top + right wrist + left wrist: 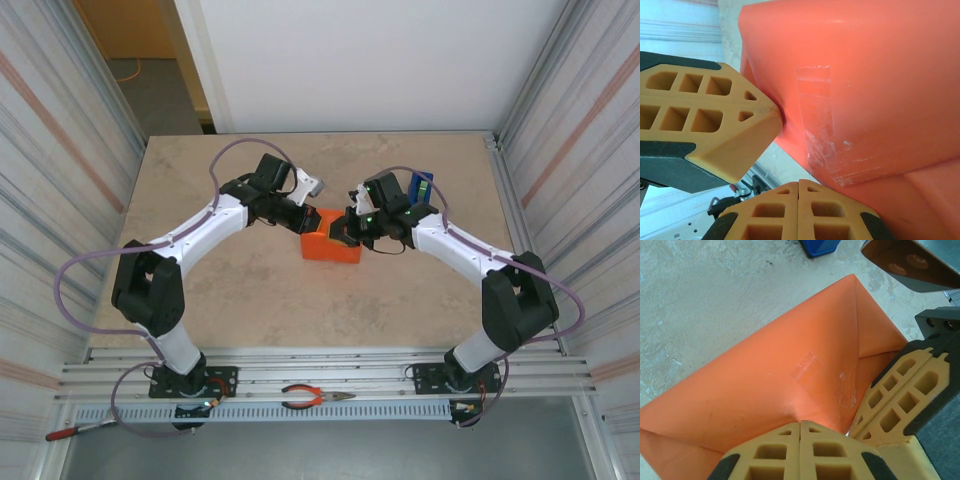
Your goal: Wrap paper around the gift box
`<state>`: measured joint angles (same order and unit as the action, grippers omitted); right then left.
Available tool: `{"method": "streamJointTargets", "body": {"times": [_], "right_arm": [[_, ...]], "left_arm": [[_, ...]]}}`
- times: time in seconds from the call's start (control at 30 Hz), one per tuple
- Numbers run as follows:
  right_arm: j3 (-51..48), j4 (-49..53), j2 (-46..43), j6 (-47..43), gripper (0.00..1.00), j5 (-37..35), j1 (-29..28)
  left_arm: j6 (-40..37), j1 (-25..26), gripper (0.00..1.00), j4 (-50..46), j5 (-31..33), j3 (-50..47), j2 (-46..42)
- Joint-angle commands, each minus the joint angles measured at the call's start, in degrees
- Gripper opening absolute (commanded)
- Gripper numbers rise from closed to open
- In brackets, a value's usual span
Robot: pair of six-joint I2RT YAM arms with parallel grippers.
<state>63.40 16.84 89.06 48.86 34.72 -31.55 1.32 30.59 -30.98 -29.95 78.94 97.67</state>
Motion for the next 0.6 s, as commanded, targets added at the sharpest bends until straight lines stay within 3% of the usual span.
{"method": "streamJointTargets", "body": {"times": [0.0, 0.27, 0.57], "right_arm": [[-2.0, 3.1, -0.7, 0.3, 0.00, -2.7, -1.0], [-5.4, 1.5, -1.9, -3.9, 0.00, -10.4, -3.9], [-15.0, -6.8, -4.5, -16.3, 0.00, -24.1, -8.3]], "left_arm": [[-1.0, 0.7, 0.00, -4.0, 2.0, -2.6, 1.1], [-0.9, 0.6, 0.00, -4.0, 1.9, -2.5, 1.2], [-0.8, 0.7, 0.00, -3.7, 1.8, -2.6, 0.9]]}}
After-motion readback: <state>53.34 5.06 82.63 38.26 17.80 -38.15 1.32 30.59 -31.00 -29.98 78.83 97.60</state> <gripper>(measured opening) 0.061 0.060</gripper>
